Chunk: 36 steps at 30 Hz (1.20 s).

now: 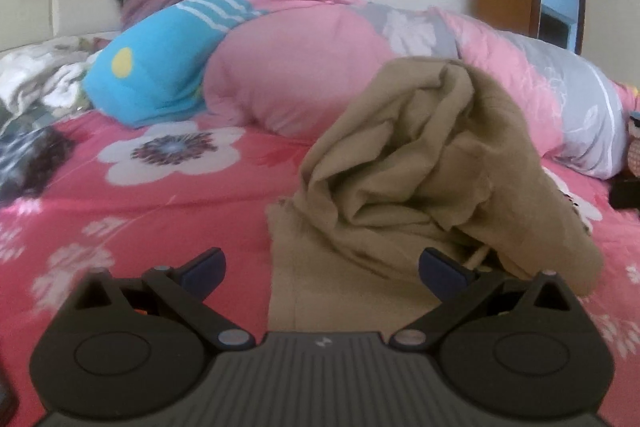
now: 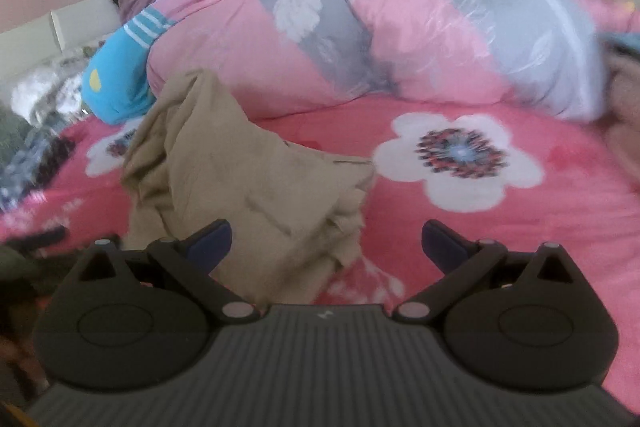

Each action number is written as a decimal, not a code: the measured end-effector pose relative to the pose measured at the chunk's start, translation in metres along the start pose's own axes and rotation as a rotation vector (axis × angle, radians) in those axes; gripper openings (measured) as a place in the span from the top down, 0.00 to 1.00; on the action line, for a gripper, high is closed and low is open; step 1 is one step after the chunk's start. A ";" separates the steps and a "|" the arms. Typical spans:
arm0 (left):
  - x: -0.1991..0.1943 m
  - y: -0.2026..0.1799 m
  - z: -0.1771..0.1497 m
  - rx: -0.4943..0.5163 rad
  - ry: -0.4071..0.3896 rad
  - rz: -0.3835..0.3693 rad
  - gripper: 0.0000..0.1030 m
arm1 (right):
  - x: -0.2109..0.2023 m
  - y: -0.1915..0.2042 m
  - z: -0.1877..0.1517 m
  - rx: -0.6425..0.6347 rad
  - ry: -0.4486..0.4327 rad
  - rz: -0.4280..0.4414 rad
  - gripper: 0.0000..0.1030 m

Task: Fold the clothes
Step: 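Grasp the khaki garment edge with the right gripper while the left gripper approaches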

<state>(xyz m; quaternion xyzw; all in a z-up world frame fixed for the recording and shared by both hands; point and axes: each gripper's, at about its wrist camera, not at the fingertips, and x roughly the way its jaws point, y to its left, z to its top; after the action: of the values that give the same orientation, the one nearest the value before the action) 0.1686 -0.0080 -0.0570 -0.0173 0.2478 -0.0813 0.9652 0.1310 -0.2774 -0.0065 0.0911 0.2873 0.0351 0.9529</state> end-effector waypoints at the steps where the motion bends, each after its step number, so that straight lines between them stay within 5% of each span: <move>1: 0.005 0.000 -0.001 -0.001 -0.003 -0.008 0.01 | 0.011 -0.005 0.005 0.053 0.019 0.037 0.01; 4: 0.016 0.001 -0.009 -0.017 0.019 -0.045 0.08 | 0.044 -0.018 0.009 0.195 0.078 0.108 0.04; 9: 0.018 -0.007 -0.013 0.019 0.030 -0.086 0.10 | 0.072 -0.028 -0.005 0.328 0.173 0.201 0.33; 14: 0.010 -0.014 -0.014 0.030 -0.002 -0.117 0.10 | 0.063 -0.018 -0.012 0.286 0.145 0.231 0.67; 19: -0.002 -0.015 -0.015 0.042 -0.050 -0.179 0.10 | 0.053 -0.014 -0.013 0.275 0.133 0.311 0.84; 29: -0.017 -0.006 -0.019 -0.032 -0.053 -0.312 0.10 | 0.035 0.001 -0.005 0.259 0.034 0.566 0.95; 36: -0.043 0.011 -0.019 -0.065 -0.117 -0.440 0.10 | 0.037 0.033 0.014 0.241 0.035 0.627 0.96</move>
<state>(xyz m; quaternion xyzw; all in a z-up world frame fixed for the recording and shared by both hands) 0.1238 0.0103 -0.0536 -0.1067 0.1842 -0.2807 0.9359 0.1688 -0.2430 -0.0086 0.2864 0.2634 0.2941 0.8730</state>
